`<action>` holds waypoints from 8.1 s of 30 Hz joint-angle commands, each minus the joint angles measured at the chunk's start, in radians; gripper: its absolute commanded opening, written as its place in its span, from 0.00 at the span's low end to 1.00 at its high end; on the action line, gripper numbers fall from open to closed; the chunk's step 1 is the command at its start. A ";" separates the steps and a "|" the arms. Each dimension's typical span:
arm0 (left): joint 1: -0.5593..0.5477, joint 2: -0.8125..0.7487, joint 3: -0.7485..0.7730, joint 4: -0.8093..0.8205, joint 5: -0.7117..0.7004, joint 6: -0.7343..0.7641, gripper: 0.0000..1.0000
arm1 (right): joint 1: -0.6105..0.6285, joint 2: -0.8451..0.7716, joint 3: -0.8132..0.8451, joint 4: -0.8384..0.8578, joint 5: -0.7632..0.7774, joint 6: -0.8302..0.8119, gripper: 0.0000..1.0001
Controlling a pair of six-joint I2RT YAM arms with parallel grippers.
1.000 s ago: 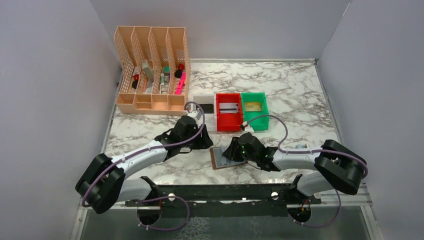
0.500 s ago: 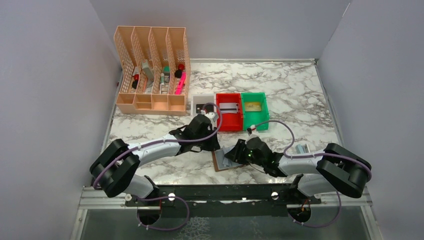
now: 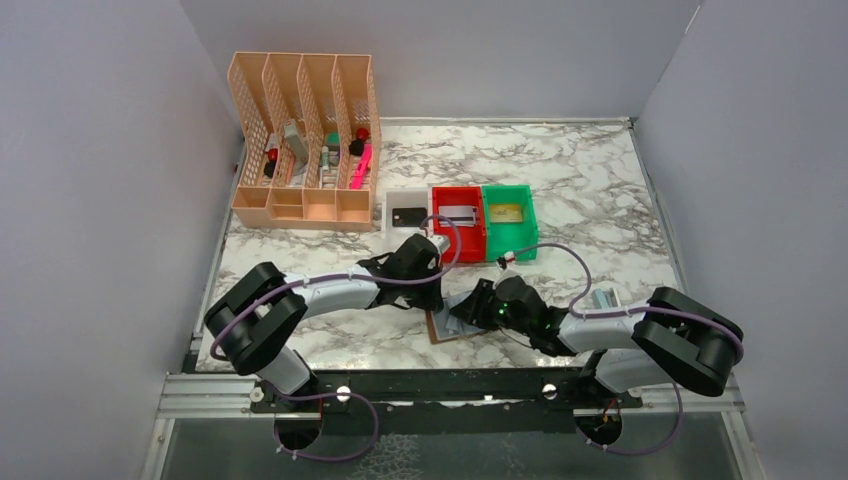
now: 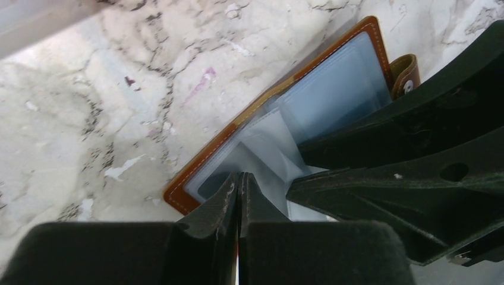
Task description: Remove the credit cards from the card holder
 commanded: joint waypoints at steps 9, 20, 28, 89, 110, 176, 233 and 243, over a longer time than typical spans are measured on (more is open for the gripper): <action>-0.037 0.075 0.051 0.080 0.067 -0.019 0.04 | -0.005 -0.064 -0.046 0.014 -0.019 -0.012 0.49; -0.060 0.085 0.064 0.182 0.150 -0.049 0.04 | -0.005 -0.394 -0.035 -0.327 0.148 -0.023 0.73; -0.103 0.200 0.130 0.221 0.182 -0.061 0.04 | -0.005 -0.664 -0.025 -0.583 0.298 0.001 0.70; 0.187 -0.525 -0.184 -0.085 -0.252 -0.107 0.60 | 0.222 0.187 0.438 -0.609 0.190 -0.243 0.67; 0.187 -0.462 -0.171 -0.042 -0.178 -0.096 0.60 | 0.123 0.159 0.339 -0.523 0.086 -0.191 0.68; 0.146 -0.172 -0.108 0.075 0.138 -0.047 0.04 | -0.010 0.149 0.109 -0.153 -0.122 -0.090 0.59; 0.007 -0.020 -0.034 0.195 0.068 -0.120 0.02 | -0.014 -0.329 0.179 -0.587 0.140 -0.205 0.50; 0.007 -0.124 -0.084 0.177 -0.019 -0.154 0.20 | -0.014 -0.215 0.222 -0.607 0.126 -0.217 0.46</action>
